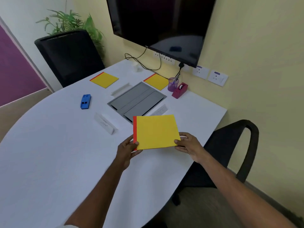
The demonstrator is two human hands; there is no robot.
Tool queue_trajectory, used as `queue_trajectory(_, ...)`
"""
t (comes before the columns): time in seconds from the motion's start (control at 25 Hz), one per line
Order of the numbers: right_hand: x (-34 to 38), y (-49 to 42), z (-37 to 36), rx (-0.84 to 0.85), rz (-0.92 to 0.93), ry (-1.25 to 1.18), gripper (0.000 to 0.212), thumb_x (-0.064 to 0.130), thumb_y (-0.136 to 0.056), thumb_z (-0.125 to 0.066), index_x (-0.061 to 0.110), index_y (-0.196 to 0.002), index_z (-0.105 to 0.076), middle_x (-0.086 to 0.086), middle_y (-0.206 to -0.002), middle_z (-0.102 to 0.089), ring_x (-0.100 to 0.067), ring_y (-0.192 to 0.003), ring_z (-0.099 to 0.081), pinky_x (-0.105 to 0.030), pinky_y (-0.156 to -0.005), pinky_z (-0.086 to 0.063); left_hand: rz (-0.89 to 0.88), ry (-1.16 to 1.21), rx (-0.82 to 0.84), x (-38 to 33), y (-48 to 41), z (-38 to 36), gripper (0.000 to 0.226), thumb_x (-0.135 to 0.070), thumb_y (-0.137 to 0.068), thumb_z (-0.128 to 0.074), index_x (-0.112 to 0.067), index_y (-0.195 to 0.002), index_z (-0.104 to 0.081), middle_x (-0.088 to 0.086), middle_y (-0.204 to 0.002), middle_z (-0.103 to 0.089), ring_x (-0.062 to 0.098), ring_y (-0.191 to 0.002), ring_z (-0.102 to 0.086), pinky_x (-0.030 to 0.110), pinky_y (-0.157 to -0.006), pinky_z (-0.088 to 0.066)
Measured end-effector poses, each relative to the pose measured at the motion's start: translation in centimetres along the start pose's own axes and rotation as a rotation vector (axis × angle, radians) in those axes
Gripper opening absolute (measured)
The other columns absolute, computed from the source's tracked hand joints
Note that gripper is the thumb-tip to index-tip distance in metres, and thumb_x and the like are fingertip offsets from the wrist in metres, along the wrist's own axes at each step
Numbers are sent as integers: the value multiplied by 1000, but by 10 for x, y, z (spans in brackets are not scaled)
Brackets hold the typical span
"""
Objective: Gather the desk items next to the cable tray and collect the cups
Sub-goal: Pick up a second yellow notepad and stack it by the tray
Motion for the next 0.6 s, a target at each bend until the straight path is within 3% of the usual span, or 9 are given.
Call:
queue_trajectory(0.16,-4,-14,12,-136,-12,-180,36,-1,-85,-73,5,-118,-61,-12,-112,-71,-25,-97,-72,-30,-74,-63,25,-59,58,-17,-31,-21,50,-1,-96,-64,-11,-144,-53,14,-126,-70,34,-109,-70,38,-78,-65)
queue_trajectory(0.4,1,-32,4,-123,-108,-39,38,6,-86,-74,2,-122,-61,-10,-102,-73,-19,-80,-74,-26,-67,-63,-3,-152,128,-41,-69,-13,47,-5,-97,-63,-11,-143,-54,16,-133,-66,31,-107,-70,37,-80,-65)
queue_trajectory(0.48,9,-31,-7,-101,-98,-159,39,2,-86,-74,-1,-123,-60,-13,-106,-73,-22,-85,-74,-26,-71,-63,-26,-148,124,-49,-70,-16,47,-5,-98,-62,-11,-144,-53,14,-132,-66,30,-105,-71,37,-78,-65)
queue_trajectory(0.6,13,-98,-25,-207,-139,-276,40,-2,-87,-70,-3,-125,-58,-18,-116,-70,-26,-93,-71,-30,-79,-61,25,-117,63,-53,-141,-7,47,-4,-98,-62,-11,-143,-53,14,-132,-66,28,-103,-71,37,-78,-65)
Point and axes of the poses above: each hand's wrist, its own y-axis away from the middle knuckle, its own z-axis out of the back of the hand, x = y × z, the point moved 10 cm from there along -y, towards the middle knuckle
